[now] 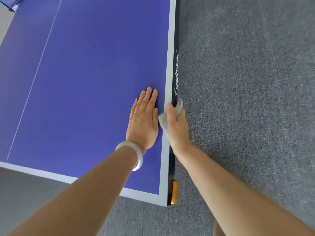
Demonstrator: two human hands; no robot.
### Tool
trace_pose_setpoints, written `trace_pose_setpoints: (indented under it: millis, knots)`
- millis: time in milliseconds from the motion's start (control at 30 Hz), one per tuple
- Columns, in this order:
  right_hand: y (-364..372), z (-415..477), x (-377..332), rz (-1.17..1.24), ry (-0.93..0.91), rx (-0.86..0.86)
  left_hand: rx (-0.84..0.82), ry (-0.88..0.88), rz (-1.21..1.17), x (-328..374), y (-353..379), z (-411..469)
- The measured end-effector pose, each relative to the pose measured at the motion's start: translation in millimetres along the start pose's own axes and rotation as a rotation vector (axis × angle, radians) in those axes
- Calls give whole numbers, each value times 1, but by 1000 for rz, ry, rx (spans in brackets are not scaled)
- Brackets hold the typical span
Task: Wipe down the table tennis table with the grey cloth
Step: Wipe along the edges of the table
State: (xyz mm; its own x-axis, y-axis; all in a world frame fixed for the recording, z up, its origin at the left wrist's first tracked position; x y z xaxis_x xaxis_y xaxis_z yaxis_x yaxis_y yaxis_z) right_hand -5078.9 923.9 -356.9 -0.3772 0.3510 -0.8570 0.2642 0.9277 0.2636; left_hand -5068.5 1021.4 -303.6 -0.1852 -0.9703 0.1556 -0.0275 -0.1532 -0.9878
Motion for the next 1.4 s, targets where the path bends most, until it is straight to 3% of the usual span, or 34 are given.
trace_pose_setpoints:
  millis: [133, 233, 300, 500, 667, 733, 900, 1167, 1400]
  knots:
    - [-15, -92, 37, -13, -159, -154, 24, 9, 15, 2, -1, 0]
    - [-25, -136, 54, -233, -193, -198, 31, 12, 19, 4, -1, -1]
    - [-25, -135, 50, -347, -248, -158, 30, 4, 15, 3, -1, -1]
    - [-15, -65, 14, -205, -209, -146, 32, 19, -8, 1, -1, -1]
    - [-28, -128, 52, -223, -245, -278, 33, 26, 8, 2, -1, -2]
    - [-30, -138, 62, -324, -308, -223, 37, 21, 7, 3, -1, -2]
    - [-16, -85, 28, -196, -309, -134, 27, 15, -3, 3, -1, -2]
    - [1, 8, -2, -107, -181, -143, -6, 11, -19, -2, 1, -1]
    - [17, 88, -51, -240, -8, 8, -32, -1, 61, 2, -2, 0]
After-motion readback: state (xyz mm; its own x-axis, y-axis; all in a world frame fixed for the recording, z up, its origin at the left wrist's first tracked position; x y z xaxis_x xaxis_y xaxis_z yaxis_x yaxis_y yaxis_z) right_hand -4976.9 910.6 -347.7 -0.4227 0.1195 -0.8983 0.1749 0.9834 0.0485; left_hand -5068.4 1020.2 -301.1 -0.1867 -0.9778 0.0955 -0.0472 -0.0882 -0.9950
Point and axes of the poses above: each hand's wrist, its own z-axis towards the middle knuckle, its own y-axis out of the palm, x = y × z, the point moved 2 cm from there along z, towards the middle knuckle, and after that the axes turned 3 degrees about z, right-handed, at the moved point
